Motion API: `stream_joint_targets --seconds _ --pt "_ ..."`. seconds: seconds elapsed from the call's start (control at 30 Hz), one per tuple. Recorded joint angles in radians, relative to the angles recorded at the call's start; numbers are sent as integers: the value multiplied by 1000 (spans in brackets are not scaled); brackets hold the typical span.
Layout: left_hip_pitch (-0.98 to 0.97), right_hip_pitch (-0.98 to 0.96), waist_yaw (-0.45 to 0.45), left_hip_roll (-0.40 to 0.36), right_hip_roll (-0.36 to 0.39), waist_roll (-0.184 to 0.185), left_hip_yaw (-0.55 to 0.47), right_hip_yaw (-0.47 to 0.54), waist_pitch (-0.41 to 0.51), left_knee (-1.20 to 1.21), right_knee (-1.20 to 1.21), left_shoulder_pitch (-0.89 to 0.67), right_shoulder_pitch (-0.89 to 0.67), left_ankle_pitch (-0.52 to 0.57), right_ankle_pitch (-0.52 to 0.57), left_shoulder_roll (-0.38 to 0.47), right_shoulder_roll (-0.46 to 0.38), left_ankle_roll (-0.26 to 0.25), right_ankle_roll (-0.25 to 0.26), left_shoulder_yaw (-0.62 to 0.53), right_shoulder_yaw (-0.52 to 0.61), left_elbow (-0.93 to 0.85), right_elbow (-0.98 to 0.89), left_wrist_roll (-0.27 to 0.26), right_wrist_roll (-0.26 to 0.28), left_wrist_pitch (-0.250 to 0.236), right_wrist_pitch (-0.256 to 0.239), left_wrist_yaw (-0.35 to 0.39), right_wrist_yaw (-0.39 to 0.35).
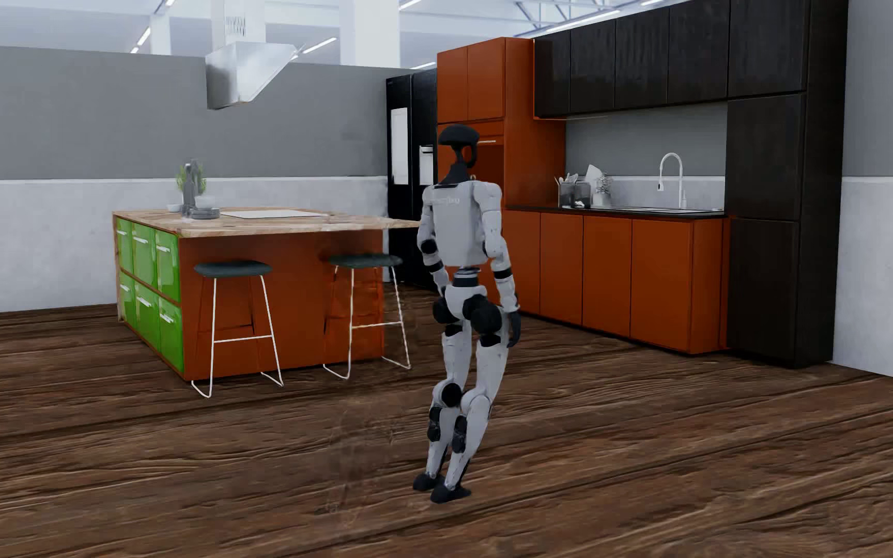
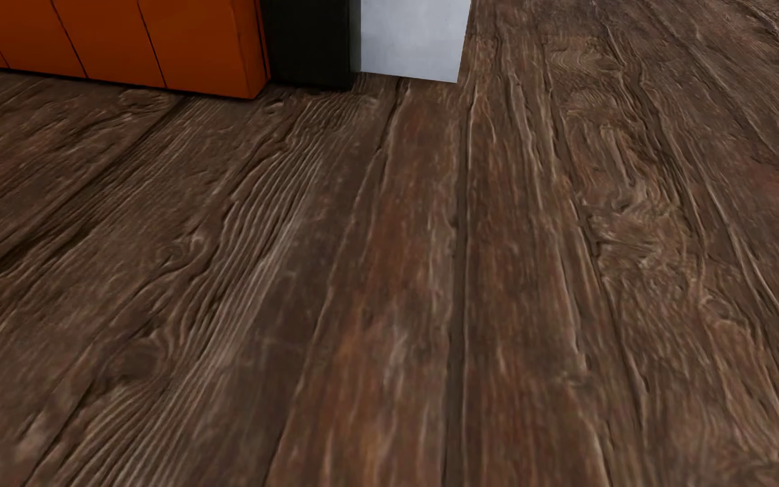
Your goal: Stay put
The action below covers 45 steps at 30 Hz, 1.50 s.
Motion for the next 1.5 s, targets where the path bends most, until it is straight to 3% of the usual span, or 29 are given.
stream_joint_targets --seconds 0.47,1.5 --pt "-11 -2 2 0 0 -11 0 0 -2 7 -3 -4 -7 -7 1 -6 7 0 0 -10 10 15 -3 0 0 0 0 0 0" --pt "-13 0 5 -10 -4 -1 0 0 12 1 -19 -22 -19 -17 14 -3 -1 0 0 -23 24 10 0 0 0 0 0 0 0"
